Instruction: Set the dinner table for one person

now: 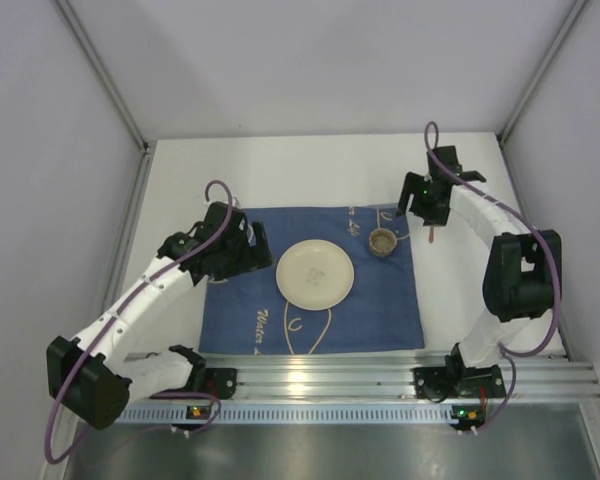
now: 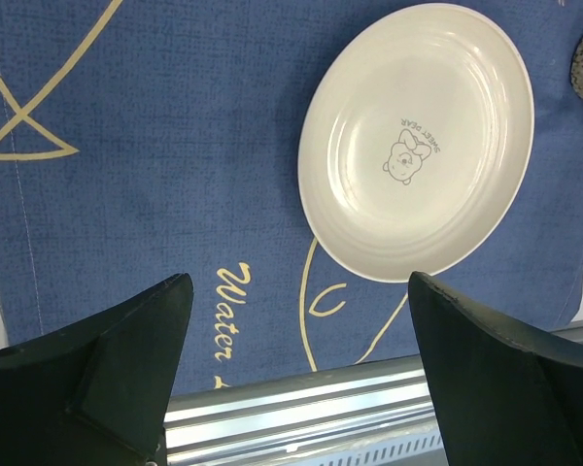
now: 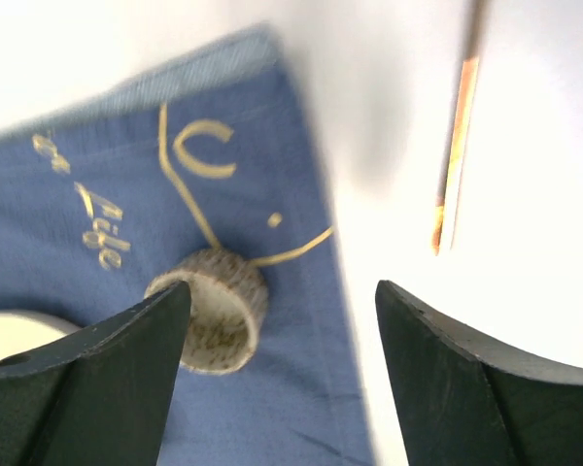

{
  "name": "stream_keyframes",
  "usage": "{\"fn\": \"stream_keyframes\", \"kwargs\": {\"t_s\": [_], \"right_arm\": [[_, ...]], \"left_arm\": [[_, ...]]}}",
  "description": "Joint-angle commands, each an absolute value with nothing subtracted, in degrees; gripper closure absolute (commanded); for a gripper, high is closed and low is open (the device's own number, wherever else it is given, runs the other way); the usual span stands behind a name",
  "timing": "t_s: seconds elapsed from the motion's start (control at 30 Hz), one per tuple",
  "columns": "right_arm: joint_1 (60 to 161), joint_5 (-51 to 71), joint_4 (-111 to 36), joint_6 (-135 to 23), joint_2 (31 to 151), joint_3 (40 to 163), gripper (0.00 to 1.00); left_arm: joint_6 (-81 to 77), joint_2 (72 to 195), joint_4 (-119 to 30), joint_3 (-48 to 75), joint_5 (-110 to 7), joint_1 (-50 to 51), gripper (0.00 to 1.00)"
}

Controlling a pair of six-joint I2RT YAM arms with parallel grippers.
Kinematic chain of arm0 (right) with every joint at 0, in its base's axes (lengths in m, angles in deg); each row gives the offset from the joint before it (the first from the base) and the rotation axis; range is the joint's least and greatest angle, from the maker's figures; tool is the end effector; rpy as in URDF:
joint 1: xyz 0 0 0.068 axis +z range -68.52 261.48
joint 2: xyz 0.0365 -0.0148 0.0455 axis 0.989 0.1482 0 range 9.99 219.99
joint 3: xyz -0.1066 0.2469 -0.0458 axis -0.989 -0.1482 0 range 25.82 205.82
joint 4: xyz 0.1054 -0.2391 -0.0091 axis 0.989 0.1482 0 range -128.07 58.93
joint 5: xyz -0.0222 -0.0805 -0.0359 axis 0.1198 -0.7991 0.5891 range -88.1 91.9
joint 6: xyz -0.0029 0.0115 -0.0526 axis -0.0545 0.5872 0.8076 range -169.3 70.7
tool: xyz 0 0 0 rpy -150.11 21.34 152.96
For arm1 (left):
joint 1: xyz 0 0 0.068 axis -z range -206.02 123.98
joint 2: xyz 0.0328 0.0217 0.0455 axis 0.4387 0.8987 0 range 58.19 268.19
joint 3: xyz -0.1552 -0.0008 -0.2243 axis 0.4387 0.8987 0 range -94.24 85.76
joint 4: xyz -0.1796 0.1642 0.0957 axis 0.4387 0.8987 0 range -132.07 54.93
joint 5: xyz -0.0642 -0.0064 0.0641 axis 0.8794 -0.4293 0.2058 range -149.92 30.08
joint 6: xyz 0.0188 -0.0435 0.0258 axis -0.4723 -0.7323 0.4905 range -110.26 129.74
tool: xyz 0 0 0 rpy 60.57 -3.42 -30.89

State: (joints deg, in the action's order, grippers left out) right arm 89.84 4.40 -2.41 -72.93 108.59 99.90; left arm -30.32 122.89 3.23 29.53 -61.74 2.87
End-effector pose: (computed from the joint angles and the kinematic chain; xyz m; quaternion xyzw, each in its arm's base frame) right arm 0.3577 0.0542 0.2324 0.1228 0.9583 0.0911 0.2414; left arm 0.1959 -0.1069 0.2869 -0.0974 0.9453 -0.1635 0.2648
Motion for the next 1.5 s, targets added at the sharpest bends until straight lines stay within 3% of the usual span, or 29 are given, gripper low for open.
{"fn": "stream_keyframes", "kwargs": {"t_s": [0.0,0.27,0.67,0.9,1.13,1.47], "right_arm": [[84.21,2.08,-0.63,-69.95,107.18,105.27,0.24],[78.66,0.5,0.86,-70.13,117.03,112.2,0.32],[77.52,-2.23,8.06,-69.25,137.67,140.93,0.32],[77.61,-2.23,7.46,-66.18,144.36,146.05,0.3],[77.61,1.37,3.16,-65.12,147.89,143.86,0.31],[78.22,5.06,-5.09,-67.22,137.63,124.21,0.32]], "left_arm": [[-29.11,124.45,3.46,26.7,-61.85,2.9,0.03],[-28.58,127.97,1.35,25.91,-60.27,2.9,0.04],[-27.97,130.17,-0.06,27.22,-58.6,2.9,0.04],[-25.51,132.63,0.99,25.56,-59.21,2.9,0.04],[-24.8,133.69,2.4,24.85,-58.95,2.9,0.04],[-24.8,136.05,1.35,24.5,-58.16,2.81,0.05]]}}
